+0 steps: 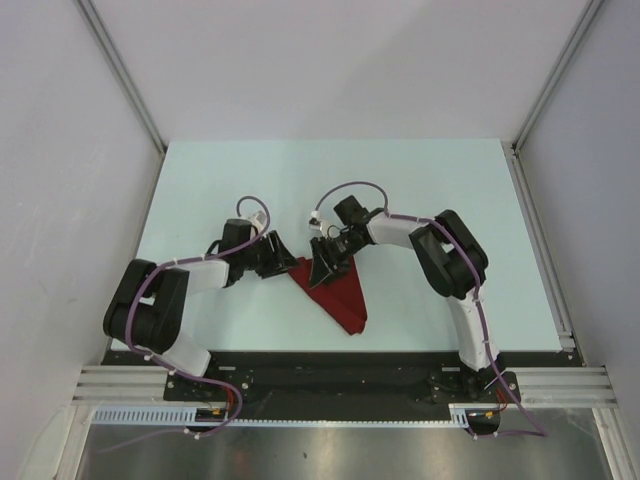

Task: Fold the napkin, place the utensils inside, and roll it up
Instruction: Roll the napkin with the utensil

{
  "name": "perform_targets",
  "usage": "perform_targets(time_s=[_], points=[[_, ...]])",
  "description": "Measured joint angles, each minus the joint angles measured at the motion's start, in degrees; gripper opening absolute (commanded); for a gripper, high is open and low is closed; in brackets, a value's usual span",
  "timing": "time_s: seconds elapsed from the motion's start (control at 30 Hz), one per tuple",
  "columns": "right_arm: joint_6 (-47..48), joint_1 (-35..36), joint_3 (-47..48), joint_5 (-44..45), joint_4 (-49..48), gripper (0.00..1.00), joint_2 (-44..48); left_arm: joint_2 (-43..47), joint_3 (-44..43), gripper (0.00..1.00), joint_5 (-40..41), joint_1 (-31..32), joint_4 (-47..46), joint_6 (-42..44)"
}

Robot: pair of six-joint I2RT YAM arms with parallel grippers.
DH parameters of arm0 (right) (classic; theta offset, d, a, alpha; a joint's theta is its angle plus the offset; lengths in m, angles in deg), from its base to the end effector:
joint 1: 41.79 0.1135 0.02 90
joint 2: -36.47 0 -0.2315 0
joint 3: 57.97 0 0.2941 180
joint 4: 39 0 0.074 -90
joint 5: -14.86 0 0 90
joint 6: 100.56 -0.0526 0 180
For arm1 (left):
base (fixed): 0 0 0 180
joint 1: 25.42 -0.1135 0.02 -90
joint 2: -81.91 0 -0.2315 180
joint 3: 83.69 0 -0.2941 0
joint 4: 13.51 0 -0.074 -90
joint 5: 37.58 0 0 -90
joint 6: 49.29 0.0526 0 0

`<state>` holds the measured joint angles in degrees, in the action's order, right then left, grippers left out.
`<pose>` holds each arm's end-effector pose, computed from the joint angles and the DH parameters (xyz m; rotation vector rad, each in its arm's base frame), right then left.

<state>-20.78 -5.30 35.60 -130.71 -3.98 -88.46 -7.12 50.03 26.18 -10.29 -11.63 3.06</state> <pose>0.3322 0.2997 0.0552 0.9017 -2.5575 -1.5273 0.3012 -0.1055 0.0602 -0.2448 2.4544 -0.9687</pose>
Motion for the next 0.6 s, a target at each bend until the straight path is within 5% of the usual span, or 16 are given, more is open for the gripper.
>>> perform_targets(time_s=[0.3,0.6], points=[[3.78,-0.09,0.70,17.53,5.70,0.74,11.02,-0.57,-0.13,0.54,0.04,0.17,-0.72,-0.94],[4.22,11.87,-2.29,24.68,0.46,0.75,23.74,-0.57,-1.53,0.58,0.09,0.20,0.20,-1.01]])
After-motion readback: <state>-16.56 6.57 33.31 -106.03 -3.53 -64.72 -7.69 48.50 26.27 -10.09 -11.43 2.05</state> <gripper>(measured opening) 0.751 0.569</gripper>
